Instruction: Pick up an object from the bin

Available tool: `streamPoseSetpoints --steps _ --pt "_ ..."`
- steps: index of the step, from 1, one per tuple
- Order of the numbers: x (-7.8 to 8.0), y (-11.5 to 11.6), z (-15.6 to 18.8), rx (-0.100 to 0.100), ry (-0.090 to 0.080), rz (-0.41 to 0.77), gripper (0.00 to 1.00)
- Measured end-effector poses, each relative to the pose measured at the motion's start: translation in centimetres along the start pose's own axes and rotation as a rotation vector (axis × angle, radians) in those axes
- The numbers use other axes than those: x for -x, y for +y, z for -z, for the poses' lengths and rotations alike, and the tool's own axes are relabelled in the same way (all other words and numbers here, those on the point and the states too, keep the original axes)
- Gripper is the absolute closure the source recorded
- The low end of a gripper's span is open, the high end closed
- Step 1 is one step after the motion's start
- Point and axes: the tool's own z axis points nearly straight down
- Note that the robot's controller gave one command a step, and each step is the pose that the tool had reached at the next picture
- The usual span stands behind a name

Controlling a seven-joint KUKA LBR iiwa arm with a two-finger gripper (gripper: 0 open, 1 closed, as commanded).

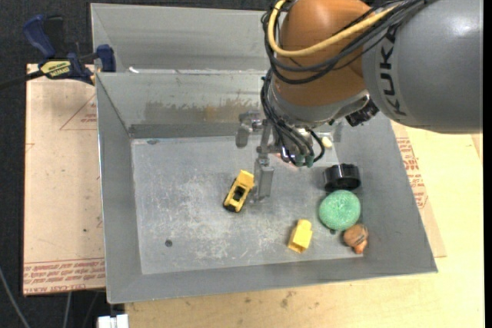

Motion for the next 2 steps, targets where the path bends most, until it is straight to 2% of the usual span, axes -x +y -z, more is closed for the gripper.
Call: streamPoseSetpoints --steps 1,2 --pt "0.1 -0.1 0.5 0.001 -0.008 -0.002 0.00" --pt "0.0 -0.6 -3.2 0.001 -0.014 0.066 0.00"
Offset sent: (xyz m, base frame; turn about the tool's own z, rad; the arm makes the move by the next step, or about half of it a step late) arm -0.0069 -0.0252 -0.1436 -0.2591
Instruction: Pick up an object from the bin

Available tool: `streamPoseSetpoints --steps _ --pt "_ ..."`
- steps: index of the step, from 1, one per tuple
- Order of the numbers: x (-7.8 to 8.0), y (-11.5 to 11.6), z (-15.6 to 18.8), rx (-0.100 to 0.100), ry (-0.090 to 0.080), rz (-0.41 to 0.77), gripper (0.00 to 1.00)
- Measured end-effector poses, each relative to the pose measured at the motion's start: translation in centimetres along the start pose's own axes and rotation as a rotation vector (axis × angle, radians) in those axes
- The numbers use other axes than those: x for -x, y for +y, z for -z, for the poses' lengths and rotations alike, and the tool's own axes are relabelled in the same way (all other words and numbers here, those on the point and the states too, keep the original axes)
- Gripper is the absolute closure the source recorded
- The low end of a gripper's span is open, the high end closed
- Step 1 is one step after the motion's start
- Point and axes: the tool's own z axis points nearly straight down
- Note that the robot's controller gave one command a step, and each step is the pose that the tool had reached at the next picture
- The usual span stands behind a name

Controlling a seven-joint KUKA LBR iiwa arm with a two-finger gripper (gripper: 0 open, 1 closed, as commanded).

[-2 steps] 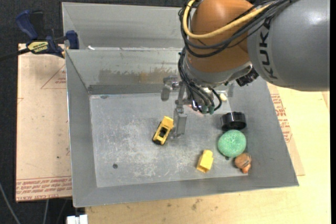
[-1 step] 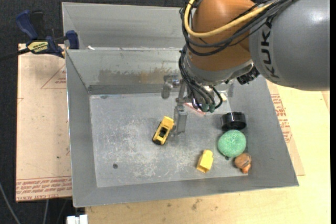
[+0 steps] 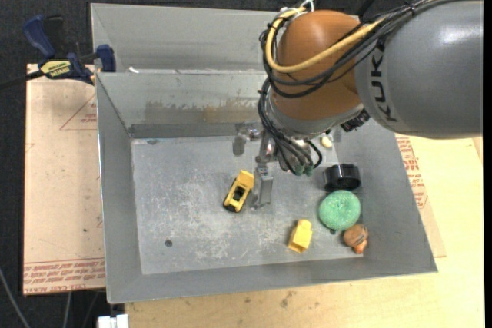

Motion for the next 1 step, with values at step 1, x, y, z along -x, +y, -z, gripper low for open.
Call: streamPoseSetpoints --steps 1 --pt "-0.15 -1.58 -5.78 0.000 0.003 0.243 0.00"
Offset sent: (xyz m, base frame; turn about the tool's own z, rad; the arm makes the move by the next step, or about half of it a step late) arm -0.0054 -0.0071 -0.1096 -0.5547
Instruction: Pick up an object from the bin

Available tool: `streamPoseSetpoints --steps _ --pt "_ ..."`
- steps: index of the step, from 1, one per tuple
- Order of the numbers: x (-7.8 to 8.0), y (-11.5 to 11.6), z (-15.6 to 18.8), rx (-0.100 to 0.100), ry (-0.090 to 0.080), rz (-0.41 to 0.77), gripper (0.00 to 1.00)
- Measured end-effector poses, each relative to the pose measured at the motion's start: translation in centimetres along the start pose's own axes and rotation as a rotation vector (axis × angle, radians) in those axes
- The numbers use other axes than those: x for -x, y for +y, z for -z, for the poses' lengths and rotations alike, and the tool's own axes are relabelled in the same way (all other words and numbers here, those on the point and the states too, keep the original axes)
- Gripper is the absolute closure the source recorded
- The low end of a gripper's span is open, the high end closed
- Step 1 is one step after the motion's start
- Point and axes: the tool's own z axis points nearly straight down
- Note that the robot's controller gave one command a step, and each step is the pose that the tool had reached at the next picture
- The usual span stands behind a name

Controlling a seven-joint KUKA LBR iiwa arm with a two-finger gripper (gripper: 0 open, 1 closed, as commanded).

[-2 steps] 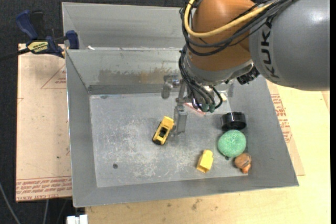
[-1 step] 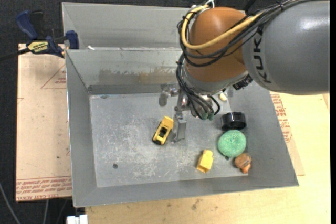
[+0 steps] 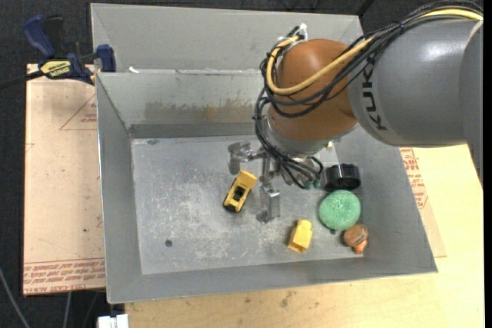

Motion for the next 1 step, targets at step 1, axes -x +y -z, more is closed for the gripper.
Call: streamPoseSetpoints --steps 1 --pt "-0.18 0.54 -3.55 0.001 0.003 0.260 0.00"
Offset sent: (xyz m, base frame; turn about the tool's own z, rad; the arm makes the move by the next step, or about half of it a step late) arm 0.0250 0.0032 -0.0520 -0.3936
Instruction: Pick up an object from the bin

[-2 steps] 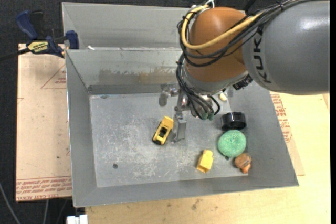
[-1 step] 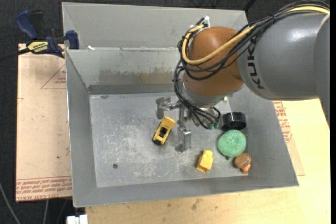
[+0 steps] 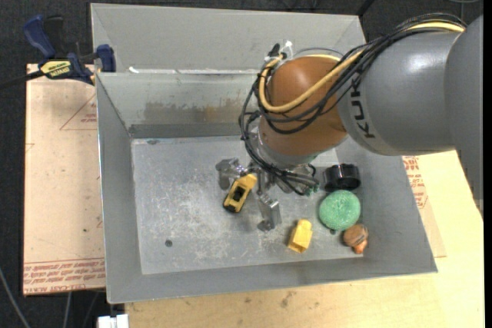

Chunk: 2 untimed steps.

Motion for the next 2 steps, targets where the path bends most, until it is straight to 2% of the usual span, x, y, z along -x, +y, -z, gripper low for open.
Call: streamPoseSetpoints --steps 1,2 --pt "1.4 -0.9 -1.3 0.001 0.000 0.099 0.00" --pt "4.1 -0.9 -3.7 0.002 -0.001 0.222 1.00"
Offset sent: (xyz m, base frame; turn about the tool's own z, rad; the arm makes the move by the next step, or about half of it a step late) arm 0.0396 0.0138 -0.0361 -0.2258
